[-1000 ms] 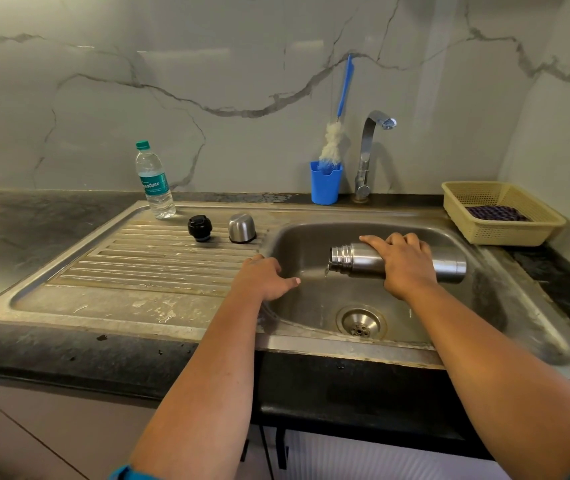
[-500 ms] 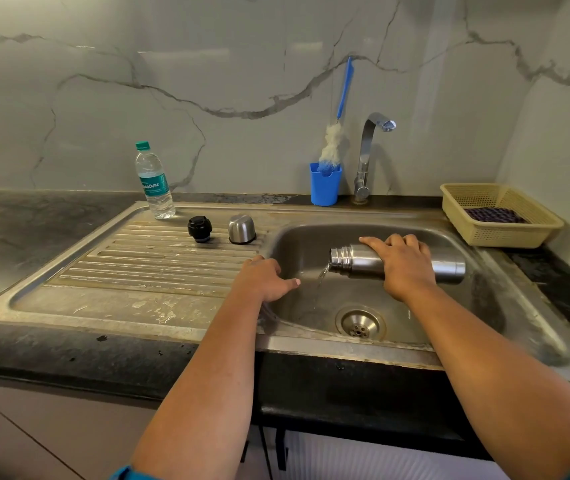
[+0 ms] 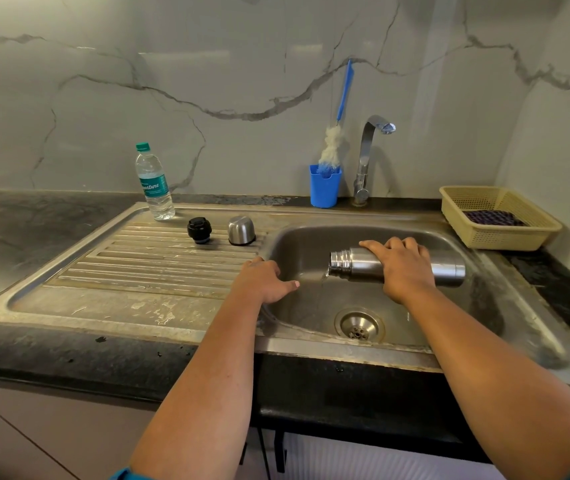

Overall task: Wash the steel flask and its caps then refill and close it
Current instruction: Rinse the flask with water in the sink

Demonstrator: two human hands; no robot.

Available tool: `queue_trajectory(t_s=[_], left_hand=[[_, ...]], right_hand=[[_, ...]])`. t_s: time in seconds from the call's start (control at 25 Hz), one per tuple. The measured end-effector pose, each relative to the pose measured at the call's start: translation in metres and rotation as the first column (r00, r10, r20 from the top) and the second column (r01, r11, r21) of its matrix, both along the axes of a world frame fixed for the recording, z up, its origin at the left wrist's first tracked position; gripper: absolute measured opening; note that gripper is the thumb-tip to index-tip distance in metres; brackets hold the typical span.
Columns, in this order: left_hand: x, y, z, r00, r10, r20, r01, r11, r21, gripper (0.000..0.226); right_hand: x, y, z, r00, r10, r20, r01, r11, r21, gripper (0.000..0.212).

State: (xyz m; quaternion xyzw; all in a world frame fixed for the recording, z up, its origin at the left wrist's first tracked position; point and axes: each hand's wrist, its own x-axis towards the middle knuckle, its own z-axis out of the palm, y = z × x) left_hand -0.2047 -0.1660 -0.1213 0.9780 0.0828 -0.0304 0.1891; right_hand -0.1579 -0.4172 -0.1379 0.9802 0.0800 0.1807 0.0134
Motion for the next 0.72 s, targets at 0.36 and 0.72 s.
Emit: queue_trajectory(t_s=[0.36,0.72], left_hand=[[-0.0025,-0.0002,0.0027,1.0,-0.01,0.007,0.01,1.0,0.005,0.058],[-0.0019,-0.0008,0.0026,1.0,-0.014,0.006,0.014,1.0,0.012,0.058]], right_hand=[[-0.0036,0.0012,0.0036,1.0,-0.003,-0.013,0.002,1.0,-0.014,0.089],[-0.0053,0.0018,0.0044,1.0,0.005,-0.024,-0.005,1.0,-0.014,0.086]])
